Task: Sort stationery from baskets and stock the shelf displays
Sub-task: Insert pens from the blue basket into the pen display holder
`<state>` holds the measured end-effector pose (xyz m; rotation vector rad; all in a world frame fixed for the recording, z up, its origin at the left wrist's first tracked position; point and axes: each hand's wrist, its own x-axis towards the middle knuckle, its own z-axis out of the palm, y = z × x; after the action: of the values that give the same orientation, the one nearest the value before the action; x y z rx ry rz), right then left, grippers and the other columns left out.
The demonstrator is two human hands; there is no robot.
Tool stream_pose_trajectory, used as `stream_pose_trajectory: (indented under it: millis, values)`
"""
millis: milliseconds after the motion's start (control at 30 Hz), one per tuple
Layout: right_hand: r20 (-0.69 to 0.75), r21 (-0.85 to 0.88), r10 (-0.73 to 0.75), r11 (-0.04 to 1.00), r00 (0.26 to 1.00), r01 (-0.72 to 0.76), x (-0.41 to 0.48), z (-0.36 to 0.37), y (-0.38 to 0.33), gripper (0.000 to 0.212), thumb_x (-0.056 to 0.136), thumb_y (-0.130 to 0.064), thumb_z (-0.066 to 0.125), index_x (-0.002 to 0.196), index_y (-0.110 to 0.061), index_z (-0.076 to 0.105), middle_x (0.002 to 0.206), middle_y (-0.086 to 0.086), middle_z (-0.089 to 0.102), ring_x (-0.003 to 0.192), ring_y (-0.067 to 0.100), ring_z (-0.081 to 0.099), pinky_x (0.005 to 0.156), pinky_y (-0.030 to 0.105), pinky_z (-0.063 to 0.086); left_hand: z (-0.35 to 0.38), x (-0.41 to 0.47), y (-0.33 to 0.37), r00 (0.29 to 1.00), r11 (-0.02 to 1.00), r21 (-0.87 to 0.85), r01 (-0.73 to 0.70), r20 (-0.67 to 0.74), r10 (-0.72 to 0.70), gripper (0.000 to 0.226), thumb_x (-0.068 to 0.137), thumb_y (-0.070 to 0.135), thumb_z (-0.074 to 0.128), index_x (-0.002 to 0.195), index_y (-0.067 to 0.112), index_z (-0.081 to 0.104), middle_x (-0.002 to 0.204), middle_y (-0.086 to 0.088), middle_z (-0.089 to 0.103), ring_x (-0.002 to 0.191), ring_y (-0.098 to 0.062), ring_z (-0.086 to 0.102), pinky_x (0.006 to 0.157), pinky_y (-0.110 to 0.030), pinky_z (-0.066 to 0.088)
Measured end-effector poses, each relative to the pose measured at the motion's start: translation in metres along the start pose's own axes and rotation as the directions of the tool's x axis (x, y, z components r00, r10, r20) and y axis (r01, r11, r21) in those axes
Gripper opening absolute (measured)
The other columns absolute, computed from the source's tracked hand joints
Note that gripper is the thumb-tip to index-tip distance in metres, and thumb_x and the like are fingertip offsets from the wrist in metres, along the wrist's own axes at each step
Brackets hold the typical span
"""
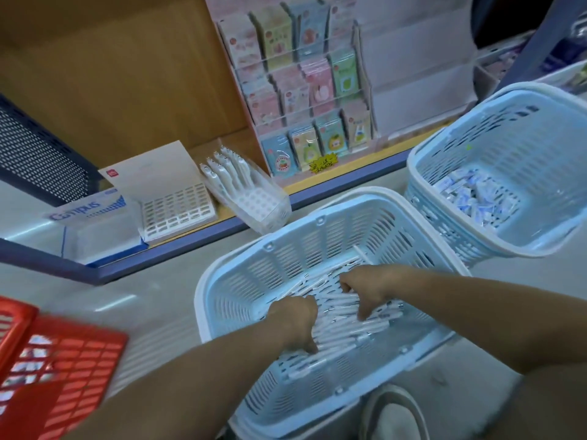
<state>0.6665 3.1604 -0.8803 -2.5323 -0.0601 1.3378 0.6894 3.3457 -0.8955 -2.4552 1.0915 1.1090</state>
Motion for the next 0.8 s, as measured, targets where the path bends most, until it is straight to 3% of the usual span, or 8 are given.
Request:
stream_pose_trajectory:
  millis: [100,200,300,433,500,667,733,800]
  values:
    - [0.018,-0.077,-0.025,0.997,1.0,0.026,0.001,0.001,0.0,0.058,0.077,-0.034,0.081,0.125,-0.017,0.052,0.117,0.001,0.057,0.098,0.021,0.053,0.075,0.029,0.042,0.003,0.0,-0.003,0.999,0.999,0.02,-0.041,0.037,0.04,0.068,0.074,0.048,0.079,0.122,0.01,0.051,0.119,-0.012,0.055,0.111,-0.03,0.052,0.092,-0.041,0.049]
    - [0.07,-0.152,-0.059,0.986,0.996,0.069,0.004,0.002,0.0,0.033,0.078,-0.03,0.08,0.099,-0.019,0.057,0.088,-0.005,0.056,0.086,0.02,0.054,0.077,0.033,0.047,0.002,-0.003,-0.003,0.993,0.99,0.09,-0.111,0.046,0.107,0.038,0.084,0.038,0.071,0.108,0.011,0.058,0.107,-0.011,0.057,0.099,-0.027,0.054,0.086,-0.039,0.05]
    - [0.078,-0.111,-0.058,0.992,0.995,0.067,0.003,0.001,0.001,0.025,0.082,-0.023,0.076,0.101,-0.015,0.063,0.098,0.003,0.064,0.087,0.021,0.058,0.081,0.036,0.049,-0.007,-0.004,-0.008,0.993,0.993,0.013,-0.115,0.03,0.115,0.018,0.09,0.025,0.063,0.095,0.013,0.051,0.094,-0.008,0.054,0.086,-0.024,0.05,0.074,-0.035,0.045]
    - [0.115,0.014,-0.059,0.998,0.992,0.058,-0.005,-0.019,0.009,0.026,0.088,-0.02,0.068,0.114,-0.018,0.062,0.11,0.002,0.066,0.094,0.02,0.06,0.089,0.038,0.048,-0.028,-0.006,-0.013,0.993,0.975,-0.197,-0.102,0.032,0.11,0.007,0.096,0.019,0.05,0.096,0.014,0.045,0.111,-0.012,0.057,0.088,-0.022,0.048,0.072,-0.029,0.037]
    - [0.15,0.162,-0.1,0.984,0.984,0.075,-0.011,-0.03,0.011,0.018,0.093,-0.016,0.061,0.111,-0.02,0.061,0.105,0.005,0.069,0.09,0.017,0.061,0.089,0.038,0.048,-0.041,-0.016,-0.01,0.989,0.937,-0.33,-0.114,0.049,0.137,0.01,0.096,0.019,0.052,0.1,0.013,0.045,0.105,-0.009,0.057,0.087,-0.021,0.049,0.07,-0.028,0.037]
    - [0.11,0.608,-0.328,0.769,0.938,0.198,-0.035,-0.049,0.009,0.007,0.098,-0.008,0.053,0.095,-0.013,0.057,0.064,-0.006,0.062,0.066,0.014,0.057,0.069,0.03,0.046,-0.085,-0.059,-0.002,0.956,0.779,-0.597,-0.192,0.066,0.286,0.015,0.092,0.008,0.061,0.106,0.008,0.057,0.088,-0.003,0.068,0.069,-0.006,0.06,0.06,-0.019,0.045]
    - [0.043,0.728,-0.418,0.635,0.908,0.258,-0.049,-0.057,0.003,0.006,0.093,-0.007,0.059,0.098,-0.006,0.057,0.069,0.0,0.058,0.064,0.014,0.053,0.062,0.023,0.046,-0.107,-0.079,-0.005,0.924,0.697,-0.681,-0.225,0.078,0.375,0.008,0.094,0.003,0.058,0.101,0.007,0.057,0.086,-0.001,0.068,0.065,0.001,0.06,0.057,-0.01,0.043]
    - [-0.023,0.841,-0.494,0.46,0.869,0.284,-0.06,-0.065,0.003,0.013,0.085,-0.008,0.062,0.097,-0.004,0.058,0.068,0.0,0.053,0.057,0.01,0.047,0.057,0.021,0.044,-0.13,-0.096,-0.013,0.904,0.588,-0.775,-0.232,0.052,0.425,0.011,0.095,-0.001,0.054,0.093,0.01,0.054,0.084,-0.003,0.069,0.073,-0.006,0.065,0.061,-0.013,0.047]
